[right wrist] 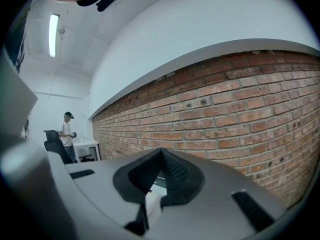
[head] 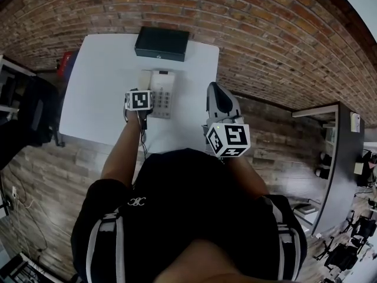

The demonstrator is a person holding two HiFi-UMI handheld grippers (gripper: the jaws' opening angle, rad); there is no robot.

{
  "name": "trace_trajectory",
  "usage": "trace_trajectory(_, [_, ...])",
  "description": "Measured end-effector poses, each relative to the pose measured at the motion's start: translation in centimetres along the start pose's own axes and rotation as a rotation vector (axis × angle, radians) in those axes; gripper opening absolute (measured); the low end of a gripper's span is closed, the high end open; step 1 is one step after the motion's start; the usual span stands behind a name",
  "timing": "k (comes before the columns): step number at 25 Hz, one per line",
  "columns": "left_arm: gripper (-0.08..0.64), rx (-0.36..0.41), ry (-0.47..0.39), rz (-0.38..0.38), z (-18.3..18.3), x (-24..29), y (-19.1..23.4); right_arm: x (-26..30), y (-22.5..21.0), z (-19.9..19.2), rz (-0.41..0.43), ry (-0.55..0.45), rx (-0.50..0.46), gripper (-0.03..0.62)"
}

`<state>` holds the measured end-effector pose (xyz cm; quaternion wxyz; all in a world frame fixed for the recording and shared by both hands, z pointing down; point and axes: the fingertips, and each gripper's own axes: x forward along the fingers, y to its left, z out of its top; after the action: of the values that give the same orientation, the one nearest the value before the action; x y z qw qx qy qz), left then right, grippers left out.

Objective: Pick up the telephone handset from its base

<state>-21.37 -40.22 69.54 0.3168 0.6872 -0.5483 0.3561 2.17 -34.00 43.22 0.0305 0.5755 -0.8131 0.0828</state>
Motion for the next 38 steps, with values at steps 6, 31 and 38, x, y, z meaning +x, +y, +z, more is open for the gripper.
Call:
trace_trajectory(6, [0.209,0.007,-0.034,0.018,0.3,-1.2,0.0,0.0,0.1,-0.2,0.007,0.000,0.009,-0.003])
trace_trajectory(31, [0.209,-0.081,-0.424,0.067,4.5,-17.2,-0.4,1.1,5.5,0.7,0.254,-0.063,0.036,-0.003])
trace_trajectory(38, [0.209,-0.129,-0.589,0.099,5.1,-23.3,-0.1,2.0,7.1,0.9,0.320,-0.075,0.039,-0.003])
